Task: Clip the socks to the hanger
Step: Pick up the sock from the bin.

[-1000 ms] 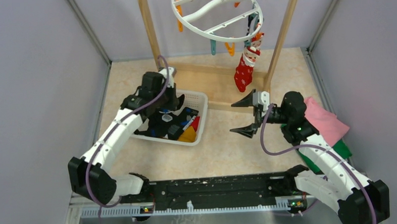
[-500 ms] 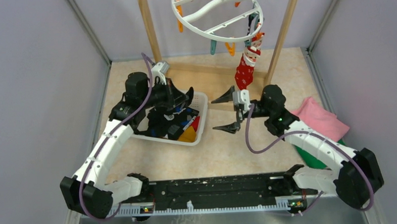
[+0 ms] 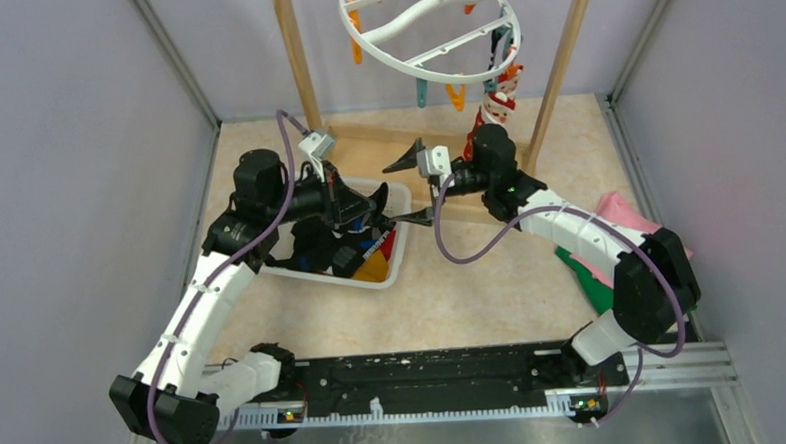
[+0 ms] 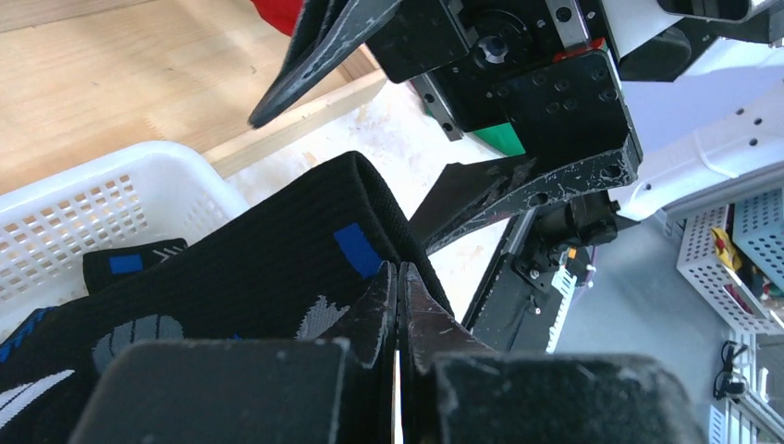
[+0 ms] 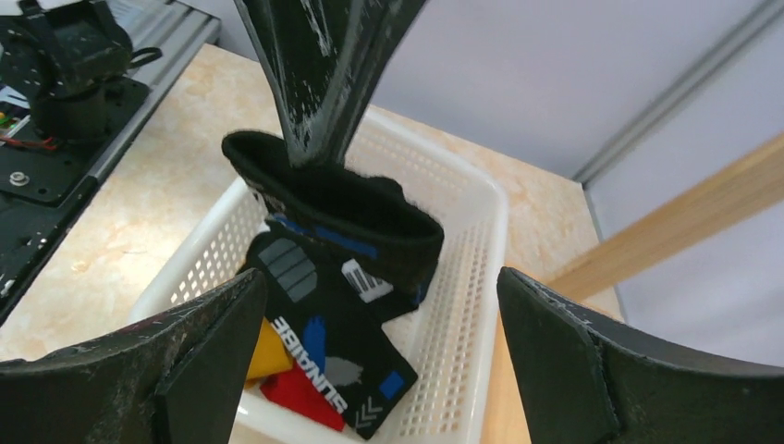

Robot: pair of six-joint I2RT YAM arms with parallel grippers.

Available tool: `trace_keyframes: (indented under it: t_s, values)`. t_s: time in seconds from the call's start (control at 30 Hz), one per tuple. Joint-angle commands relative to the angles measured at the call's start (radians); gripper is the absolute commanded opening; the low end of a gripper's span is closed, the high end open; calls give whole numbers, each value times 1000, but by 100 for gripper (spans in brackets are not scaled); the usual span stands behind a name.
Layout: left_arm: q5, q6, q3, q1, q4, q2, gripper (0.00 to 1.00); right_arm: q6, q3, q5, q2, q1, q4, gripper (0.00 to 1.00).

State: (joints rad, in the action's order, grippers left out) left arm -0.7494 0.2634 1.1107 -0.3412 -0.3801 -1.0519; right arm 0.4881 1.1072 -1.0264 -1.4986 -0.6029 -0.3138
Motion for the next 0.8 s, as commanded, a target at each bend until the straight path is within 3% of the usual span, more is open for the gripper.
trace_keyframes:
  t_s: [0.0, 0.1, 0.23, 0.3, 0.37, 0.6, 0.63, 0.7, 0.77]
  values:
    - [-83, -49, 27, 5, 2, 13, 0, 112, 100, -92, -27, -47, 50, 92]
    - [-107, -60, 28, 5, -11, 10, 0, 120, 119, -103, -42, -67, 48, 87]
    - [-117, -64, 26, 5, -14, 17, 0, 124, 130, -117, -53, -85, 44, 71]
    - [-110, -64, 26, 6, -15, 20, 0, 128, 133, -120, -56, -88, 50, 58]
    - [-105, -64, 26, 5, -17, 24, 0, 143, 133, -120, -52, -89, 72, 38]
    - [-52, -40, 27, 7, 4, 45, 2, 179, 126, -99, -13, -89, 148, 3]
    - [-24, -33, 27, 7, 8, 51, 11, 154, 123, -97, -4, -89, 138, 0]
    - [31, -32, 27, 7, 11, 75, 40, 73, 115, -89, 19, -88, 106, 0]
    - [62, -47, 14, 7, 42, 122, 55, -13, 102, -89, 49, -86, 78, 0]
